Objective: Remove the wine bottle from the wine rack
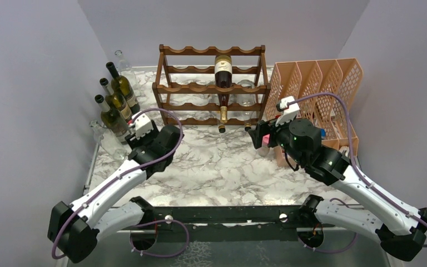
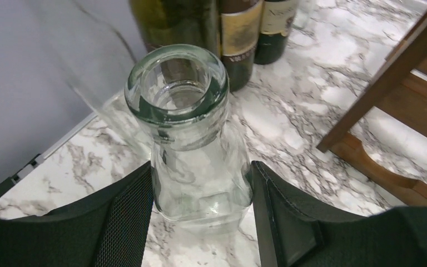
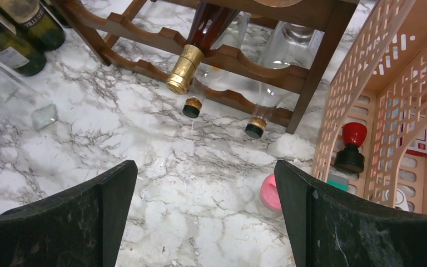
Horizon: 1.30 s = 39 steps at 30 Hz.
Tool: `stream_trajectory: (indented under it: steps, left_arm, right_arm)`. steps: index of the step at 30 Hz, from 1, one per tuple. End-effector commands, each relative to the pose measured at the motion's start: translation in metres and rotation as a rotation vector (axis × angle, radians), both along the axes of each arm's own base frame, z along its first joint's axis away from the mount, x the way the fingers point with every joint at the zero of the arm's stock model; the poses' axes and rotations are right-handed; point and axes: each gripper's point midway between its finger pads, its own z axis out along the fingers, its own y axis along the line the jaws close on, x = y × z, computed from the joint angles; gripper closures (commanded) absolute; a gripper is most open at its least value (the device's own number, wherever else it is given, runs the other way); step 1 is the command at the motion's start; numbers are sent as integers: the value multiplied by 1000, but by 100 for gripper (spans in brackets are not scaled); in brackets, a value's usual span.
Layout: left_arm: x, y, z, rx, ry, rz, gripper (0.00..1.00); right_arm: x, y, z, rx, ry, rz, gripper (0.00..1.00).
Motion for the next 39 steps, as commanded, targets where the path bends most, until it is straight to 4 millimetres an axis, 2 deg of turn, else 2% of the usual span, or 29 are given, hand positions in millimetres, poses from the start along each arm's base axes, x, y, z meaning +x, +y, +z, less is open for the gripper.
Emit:
stream_trajectory:
  steps: [1,10,24,31,39]
  left_arm:
    - [-19,35,21,48,-86,123,100]
    - [-46,67,40,78,-141,202,100]
    - [-48,82,20,32,-8,254,100]
    - [-59,102,13,-8,-38,351,100]
    - [-56,125,11,-49,-49,430,100]
  right_arm:
    - [5,2,4,11,-28,-14,4]
    - [5,7,2,12,-21,11,4]
    - [0,3,5,34,-33,11,4]
    - [0,6,3,34,-27,22,4]
    - [0,7,2,36,-25,29,4]
